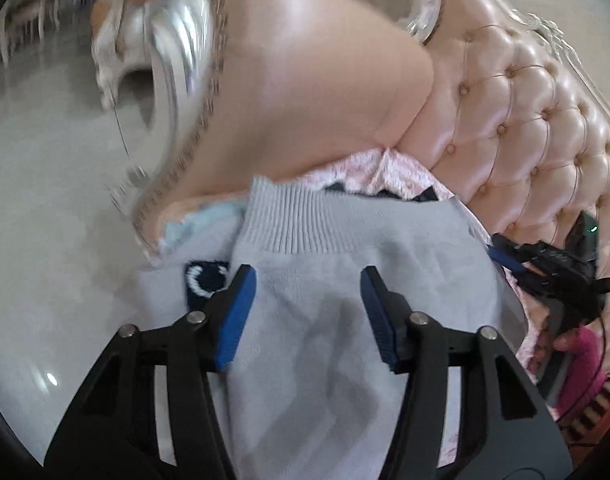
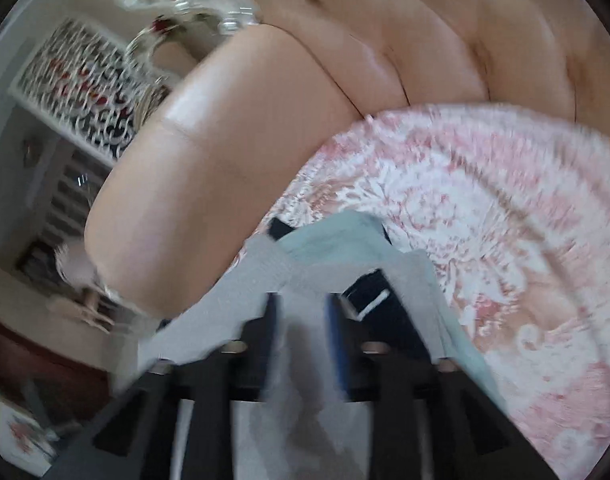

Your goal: Fold clothes

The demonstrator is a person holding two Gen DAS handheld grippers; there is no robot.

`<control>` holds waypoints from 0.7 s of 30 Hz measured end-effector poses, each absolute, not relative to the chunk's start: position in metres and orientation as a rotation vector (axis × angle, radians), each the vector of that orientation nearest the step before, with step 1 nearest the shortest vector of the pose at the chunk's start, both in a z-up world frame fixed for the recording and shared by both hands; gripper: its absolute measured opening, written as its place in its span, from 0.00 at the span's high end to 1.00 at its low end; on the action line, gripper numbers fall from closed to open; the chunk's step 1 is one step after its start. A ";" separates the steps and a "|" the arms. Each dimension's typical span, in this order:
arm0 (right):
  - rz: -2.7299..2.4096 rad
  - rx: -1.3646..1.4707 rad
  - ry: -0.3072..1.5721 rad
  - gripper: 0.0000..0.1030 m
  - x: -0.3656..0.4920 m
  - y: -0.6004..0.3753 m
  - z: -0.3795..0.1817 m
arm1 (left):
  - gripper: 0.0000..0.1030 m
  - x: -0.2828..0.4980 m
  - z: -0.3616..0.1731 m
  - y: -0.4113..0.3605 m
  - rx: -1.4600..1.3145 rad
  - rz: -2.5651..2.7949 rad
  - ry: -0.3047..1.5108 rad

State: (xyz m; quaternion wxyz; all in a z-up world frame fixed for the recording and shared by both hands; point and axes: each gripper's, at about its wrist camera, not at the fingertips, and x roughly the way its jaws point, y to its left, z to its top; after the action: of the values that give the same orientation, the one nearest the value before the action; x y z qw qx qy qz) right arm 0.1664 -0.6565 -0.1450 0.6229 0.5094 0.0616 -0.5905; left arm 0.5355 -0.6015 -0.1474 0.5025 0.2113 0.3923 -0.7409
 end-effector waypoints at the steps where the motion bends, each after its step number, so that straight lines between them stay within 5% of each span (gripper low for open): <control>1: -1.368 1.123 0.176 0.34 0.173 -0.651 -0.132 | 0.22 0.535 -0.140 -0.592 0.512 -1.808 0.910; 2: -1.372 1.045 0.210 0.14 0.184 -0.638 -0.119 | 0.07 0.534 -0.134 -0.581 0.517 -1.832 0.879; 6: -1.359 0.888 0.371 0.09 0.221 -0.601 -0.105 | 0.00 0.513 -0.137 -0.547 0.614 -1.877 0.746; 7: -1.354 0.861 0.417 0.00 0.229 -0.595 -0.109 | 0.00 0.507 -0.144 -0.543 0.658 -1.874 0.717; 12: -1.404 0.829 0.687 0.00 0.246 -0.582 -0.155 | 0.00 0.500 -0.183 -0.538 0.825 -1.784 0.638; 16: -1.429 0.841 0.703 0.00 0.236 -0.570 -0.164 | 0.00 0.522 -0.190 -0.541 0.813 -1.776 0.754; 21: -1.486 0.798 0.587 0.00 0.234 -0.568 -0.127 | 0.00 0.517 -0.155 -0.540 0.744 -1.820 0.693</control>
State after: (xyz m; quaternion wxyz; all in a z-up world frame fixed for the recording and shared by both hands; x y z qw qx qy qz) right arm 0.2337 -0.5677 -0.1270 0.6271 0.3479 0.2562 -0.6481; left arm 0.5166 -0.5405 -0.1550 0.5044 0.3081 0.2869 -0.7538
